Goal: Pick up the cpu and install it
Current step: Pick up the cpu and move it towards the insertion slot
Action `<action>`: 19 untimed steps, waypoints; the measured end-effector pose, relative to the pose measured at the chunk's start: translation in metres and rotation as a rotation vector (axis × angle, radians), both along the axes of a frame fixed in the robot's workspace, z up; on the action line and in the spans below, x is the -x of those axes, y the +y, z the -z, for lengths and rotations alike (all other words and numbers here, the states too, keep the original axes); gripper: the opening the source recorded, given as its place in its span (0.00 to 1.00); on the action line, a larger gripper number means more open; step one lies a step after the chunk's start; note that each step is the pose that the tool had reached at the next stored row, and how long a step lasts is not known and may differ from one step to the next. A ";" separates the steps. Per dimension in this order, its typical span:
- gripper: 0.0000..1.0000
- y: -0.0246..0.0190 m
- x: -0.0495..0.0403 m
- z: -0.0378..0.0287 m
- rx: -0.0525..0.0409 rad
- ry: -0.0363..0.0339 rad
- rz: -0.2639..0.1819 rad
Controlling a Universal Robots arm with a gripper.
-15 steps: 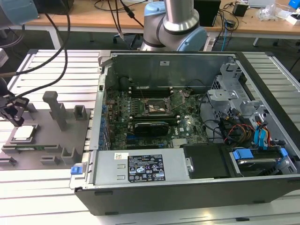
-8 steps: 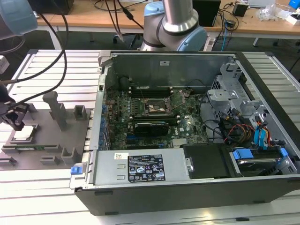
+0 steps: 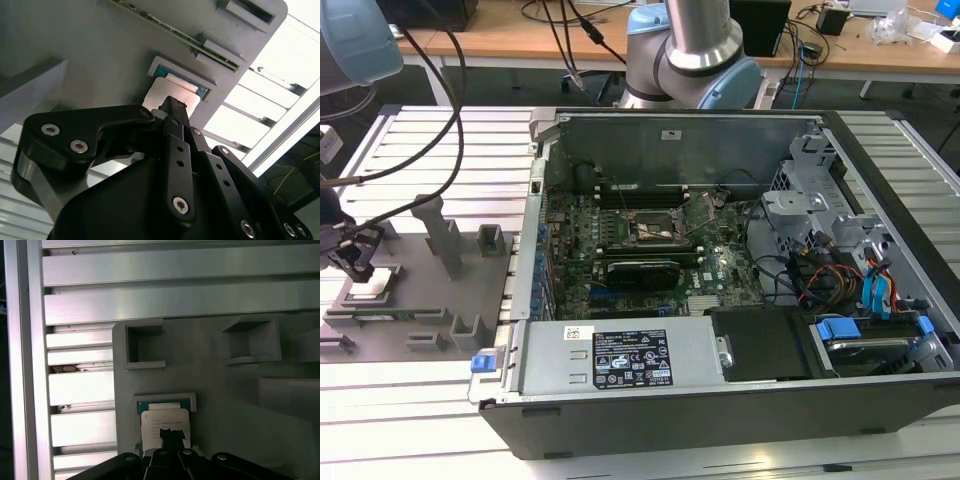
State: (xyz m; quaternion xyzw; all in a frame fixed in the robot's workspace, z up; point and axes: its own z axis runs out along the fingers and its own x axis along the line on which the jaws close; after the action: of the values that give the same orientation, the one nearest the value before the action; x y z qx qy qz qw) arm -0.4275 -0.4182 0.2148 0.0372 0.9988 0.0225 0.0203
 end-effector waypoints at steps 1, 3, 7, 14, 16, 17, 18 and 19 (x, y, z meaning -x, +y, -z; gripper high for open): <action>0.11 0.0000 0.0000 0.0000 0.0000 0.0001 0.000; 0.17 0.0000 0.0000 0.0001 0.0000 0.0000 0.000; 0.36 0.0000 0.0000 0.0003 0.0000 0.0000 0.000; 0.66 0.0000 0.0000 0.0005 0.0000 0.0001 0.000; 0.66 0.0001 -0.0001 0.0023 -0.0003 -0.0006 0.000; 0.66 0.0000 0.0000 0.0040 -0.0002 -0.0003 0.000; 0.66 0.0000 0.0000 0.0063 -0.0001 -0.0001 0.000; 0.66 0.0000 0.0000 0.0082 0.0000 -0.0001 0.000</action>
State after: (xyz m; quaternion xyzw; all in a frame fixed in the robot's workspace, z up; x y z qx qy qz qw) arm -0.4275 -0.4182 0.2066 0.0372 0.9988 0.0225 0.0203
